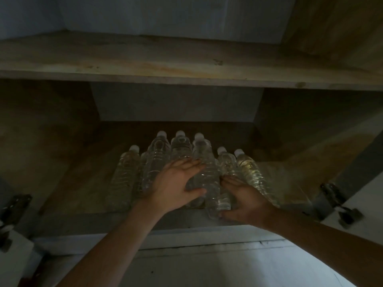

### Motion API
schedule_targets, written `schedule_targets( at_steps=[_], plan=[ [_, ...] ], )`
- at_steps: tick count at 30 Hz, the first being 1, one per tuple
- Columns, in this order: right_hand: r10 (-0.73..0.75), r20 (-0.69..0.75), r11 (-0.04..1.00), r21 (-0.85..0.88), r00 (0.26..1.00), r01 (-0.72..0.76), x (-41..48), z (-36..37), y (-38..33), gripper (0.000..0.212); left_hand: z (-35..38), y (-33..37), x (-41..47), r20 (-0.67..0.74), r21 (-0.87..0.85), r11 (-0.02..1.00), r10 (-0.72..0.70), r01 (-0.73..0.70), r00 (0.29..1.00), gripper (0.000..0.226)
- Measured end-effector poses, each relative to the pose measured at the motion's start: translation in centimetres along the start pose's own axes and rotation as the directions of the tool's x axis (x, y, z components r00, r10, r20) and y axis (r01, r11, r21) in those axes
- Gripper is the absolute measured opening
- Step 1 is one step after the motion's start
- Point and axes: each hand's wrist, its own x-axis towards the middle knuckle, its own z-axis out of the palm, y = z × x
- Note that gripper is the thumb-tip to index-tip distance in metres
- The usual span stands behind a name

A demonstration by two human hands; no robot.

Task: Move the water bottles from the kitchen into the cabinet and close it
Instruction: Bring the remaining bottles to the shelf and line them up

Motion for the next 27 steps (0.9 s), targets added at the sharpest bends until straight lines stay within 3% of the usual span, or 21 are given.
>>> schedule_targets(
  at_steps=[19,23,27],
  plan=[
    [0.054,-0.055,0.997,0.055,0.997,-0.051,2.2,0.8,1.1,0.092,-0.1,0.2,-0.1,-0.027,0.016,0.999,-0.027,0.028,0.999,0.071],
    [0.042,-0.071,0.986,0.164,0.997,-0.03,1.9,-0.7,0.6,0.092,-0.3,1.1,-0.1,-0.03,0.015,0.999,-0.036,0.037,0.999,0.073],
    [0.06,-0.149,0.964,0.264,0.987,-0.018,-0.2,-2.6,1.4,0.063,0.2,2.0,0.1,-0.06,-0.014,1.0,-0.014,0.013,0.998,0.076]
  ],
)
